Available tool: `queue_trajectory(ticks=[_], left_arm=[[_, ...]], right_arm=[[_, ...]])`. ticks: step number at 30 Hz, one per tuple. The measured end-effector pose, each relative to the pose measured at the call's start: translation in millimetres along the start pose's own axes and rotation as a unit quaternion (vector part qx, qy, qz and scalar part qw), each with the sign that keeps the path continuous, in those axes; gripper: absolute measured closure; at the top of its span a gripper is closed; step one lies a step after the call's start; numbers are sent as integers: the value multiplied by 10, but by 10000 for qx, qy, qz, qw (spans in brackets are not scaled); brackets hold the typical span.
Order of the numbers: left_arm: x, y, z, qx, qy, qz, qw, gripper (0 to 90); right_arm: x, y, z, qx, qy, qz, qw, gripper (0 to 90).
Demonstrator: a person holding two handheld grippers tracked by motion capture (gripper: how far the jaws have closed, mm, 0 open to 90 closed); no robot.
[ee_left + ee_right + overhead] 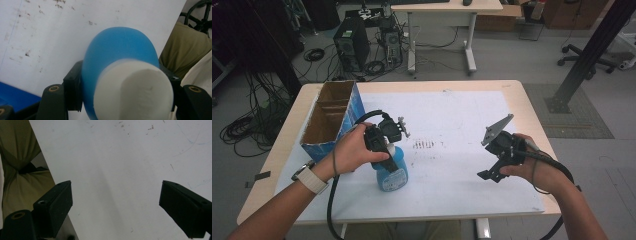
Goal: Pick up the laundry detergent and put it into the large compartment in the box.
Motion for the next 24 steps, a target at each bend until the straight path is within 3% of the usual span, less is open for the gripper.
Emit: queue_trajectory(ticks=[24], left_arm=[[225,-7,5,367,62,27,9993,375]], right_arm=[[5,-16,19,32,33,-4,10000,114]])
Point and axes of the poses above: each handheld gripper's, and its own axes: x roughly backward along the jaws, z roughly out of its top, y roughly to its right, the point moved 7 cm from there along -x, roughly forward along the jaws, and after that the axes turned 1 degree about -y, right-handed, at the moved point
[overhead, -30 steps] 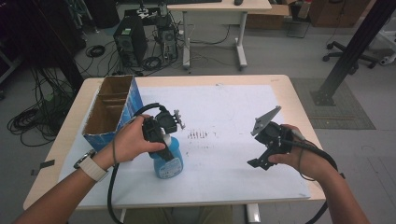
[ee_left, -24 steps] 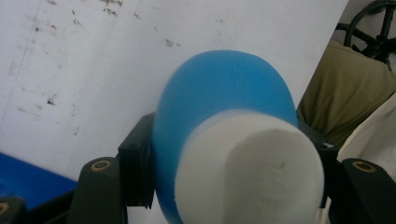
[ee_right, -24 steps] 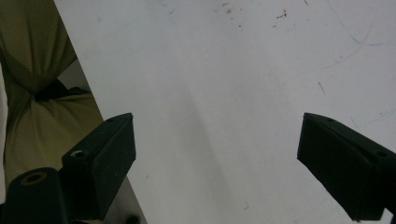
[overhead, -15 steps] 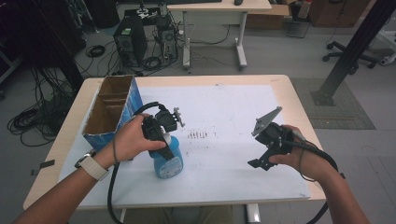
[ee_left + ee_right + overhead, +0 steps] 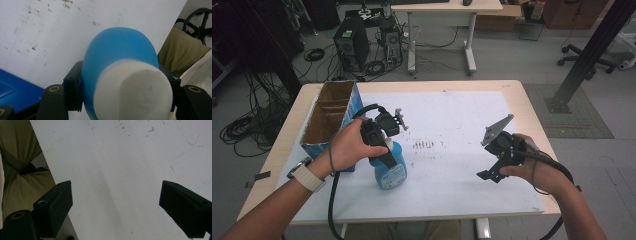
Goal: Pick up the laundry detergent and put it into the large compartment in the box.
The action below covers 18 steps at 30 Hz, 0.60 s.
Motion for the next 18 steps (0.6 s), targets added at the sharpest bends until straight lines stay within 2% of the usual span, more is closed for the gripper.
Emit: queue_trajectory(ticks=[11,18], left_arm=[[122,-26,2,248,47,65,9997,374],[246,-31,11,480,66,108,9988,374]], right_arm=[[-4,-7,28,32,2,10,10000,114],[5,16,23,-9,23,27,10000,114]])
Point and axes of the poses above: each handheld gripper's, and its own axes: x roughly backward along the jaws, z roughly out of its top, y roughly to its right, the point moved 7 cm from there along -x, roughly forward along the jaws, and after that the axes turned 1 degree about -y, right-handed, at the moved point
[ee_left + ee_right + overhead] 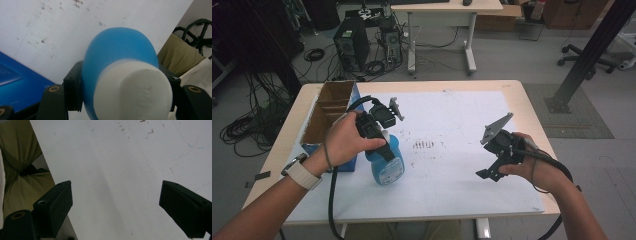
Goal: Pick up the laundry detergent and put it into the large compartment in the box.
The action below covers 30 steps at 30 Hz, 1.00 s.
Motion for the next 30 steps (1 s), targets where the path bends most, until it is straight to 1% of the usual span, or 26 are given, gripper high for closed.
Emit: queue_trajectory(ticks=[5,11,15,20,25,28,30], left_arm=[[105,-12,20,193,44,-26,9998,375],[240,-19,48,292,29,67,9995,375],[364,-53,76,477,107,94,9988,375],[491,-76,96,604,122,179,9979,375],[579,-93,124,779,146,171,9967,375],[615,-98,132,820,141,164,9964,375],[642,-104,130,859,91,152,9961,375]], right_arm=[[3,0,3,21,-3,-4,10000,114],[29,7,4,19,-2,-25,10000,114],[47,7,12,21,14,-37,10000,114],[49,6,15,25,5,-36,10000,114],[55,10,33,47,19,-47,10000,115],[65,11,43,62,24,-55,10000,114],[67,9,44,63,24,-54,10000,114]])
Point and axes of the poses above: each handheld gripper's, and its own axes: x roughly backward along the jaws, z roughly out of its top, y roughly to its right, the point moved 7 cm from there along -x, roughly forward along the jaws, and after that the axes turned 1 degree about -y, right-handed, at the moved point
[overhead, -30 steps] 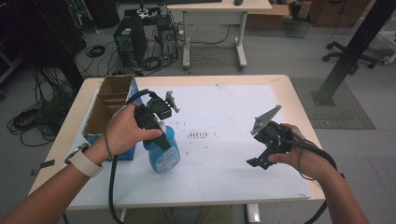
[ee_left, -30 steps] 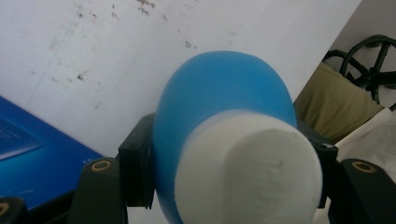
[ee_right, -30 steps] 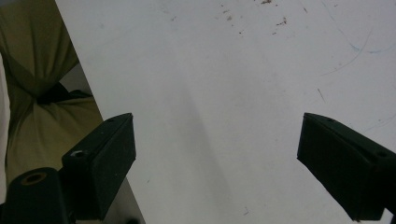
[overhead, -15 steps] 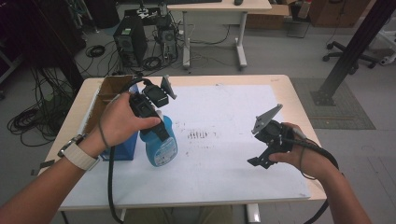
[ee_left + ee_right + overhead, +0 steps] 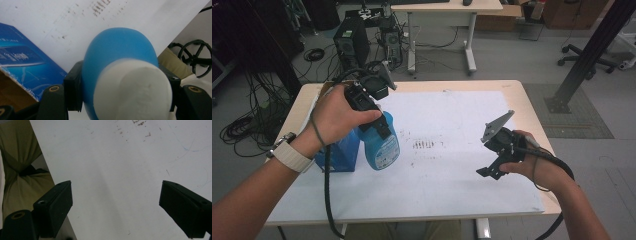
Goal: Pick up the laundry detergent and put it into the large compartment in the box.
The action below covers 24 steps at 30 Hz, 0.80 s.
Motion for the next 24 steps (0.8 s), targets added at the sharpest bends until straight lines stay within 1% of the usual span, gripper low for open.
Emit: queue_trajectory(ticks=[6,8,15,21,24], left_arm=[[154,-20,31,125,31,94,9999,374],[204,-29,44,194,54,93,9998,375],[362,-54,77,333,85,131,9993,375],[482,-107,87,544,78,120,9984,375],[548,-137,89,640,63,148,9978,375]], right_arm=[[-3,4,-20,-29,11,-1,10000,114],[1,3,-19,-20,21,3,10000,114],[34,2,-16,-8,54,-25,10000,114],[47,-4,2,29,87,-38,10000,115],[56,-4,8,33,88,-42,9999,115]])
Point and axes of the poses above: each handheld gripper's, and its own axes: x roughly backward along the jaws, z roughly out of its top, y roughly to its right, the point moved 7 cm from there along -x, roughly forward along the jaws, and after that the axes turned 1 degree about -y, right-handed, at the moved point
